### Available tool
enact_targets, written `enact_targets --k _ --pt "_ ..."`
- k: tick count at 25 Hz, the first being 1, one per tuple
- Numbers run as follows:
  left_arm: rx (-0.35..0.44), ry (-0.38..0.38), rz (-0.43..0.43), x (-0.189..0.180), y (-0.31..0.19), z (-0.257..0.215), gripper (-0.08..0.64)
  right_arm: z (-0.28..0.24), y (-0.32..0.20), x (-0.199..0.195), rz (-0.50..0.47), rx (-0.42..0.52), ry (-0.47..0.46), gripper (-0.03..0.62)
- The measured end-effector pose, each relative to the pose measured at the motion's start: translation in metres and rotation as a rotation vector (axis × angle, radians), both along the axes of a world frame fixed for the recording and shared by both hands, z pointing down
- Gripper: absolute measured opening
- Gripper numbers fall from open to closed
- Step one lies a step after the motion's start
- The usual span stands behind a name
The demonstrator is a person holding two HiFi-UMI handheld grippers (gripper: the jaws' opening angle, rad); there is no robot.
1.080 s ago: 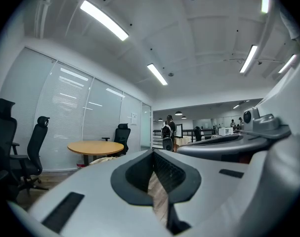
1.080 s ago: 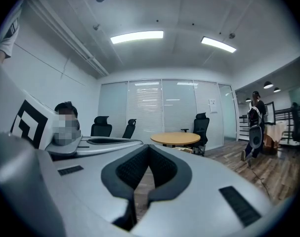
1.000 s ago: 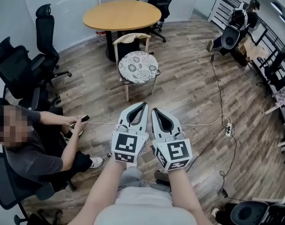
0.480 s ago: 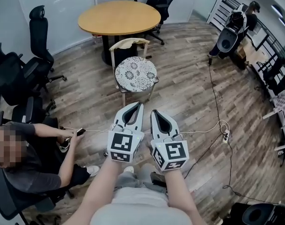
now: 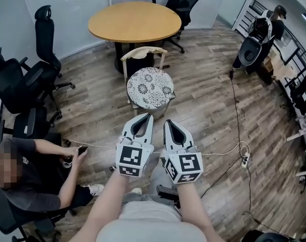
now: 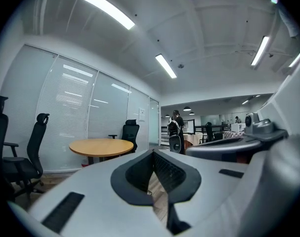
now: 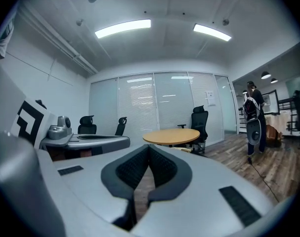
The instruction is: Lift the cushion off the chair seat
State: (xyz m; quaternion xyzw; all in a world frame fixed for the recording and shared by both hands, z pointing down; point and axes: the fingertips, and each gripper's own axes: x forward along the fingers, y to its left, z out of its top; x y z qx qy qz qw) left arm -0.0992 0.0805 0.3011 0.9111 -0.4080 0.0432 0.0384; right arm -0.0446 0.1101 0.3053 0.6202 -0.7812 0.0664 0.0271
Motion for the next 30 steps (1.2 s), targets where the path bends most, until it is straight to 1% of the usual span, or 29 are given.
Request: enact_targets --k 4,8,12,17,21,24,26,28,30 --pt "-0.011 -0.009 -0.03 0.024 -0.039 0.006 0.003 0.006 -0.041 0.018 -0.05 -0.014 -0.001 0.025" --pt "-0.026 -0.013 -0.057 0.05 -0.081 0.012 0.003 0.01 -0.083 0.044 -0.095 -0.026 0.013 0.025" --pt "-0.035 -0.021 -0.092 0.082 -0.131 0.016 0.003 0.015 -0.133 0.076 -0.126 -0.039 0.001 0.025" --pt "-0.045 -0.023 -0.139 0.121 -0.185 0.021 0.003 0.022 -0.189 0.115 -0.183 -0.061 -0.036 0.026" --pt "-0.072 -0.021 -0.174 0.141 -0.212 0.034 0.003 0.038 -0.219 0.143 -0.206 -0.102 -0.046 0.026" --pt "-0.086 -0.025 -0.194 0.146 -0.228 0.045 0.003 0.052 -0.239 0.153 -0.222 -0.124 -0.049 0.028" --pt "-0.101 -0.033 -0.206 0.147 -0.237 0.053 0.003 0.061 -0.25 0.154 -0.241 -0.143 -0.059 0.04" --pt "-0.123 -0.035 -0.214 0.148 -0.245 0.063 0.003 0.069 -0.258 0.155 -0.258 -0.167 -0.083 0.096" --pt "-0.141 -0.038 -0.214 0.15 -0.253 0.073 0.003 0.076 -0.266 0.158 -0.261 -0.183 -0.093 0.116"
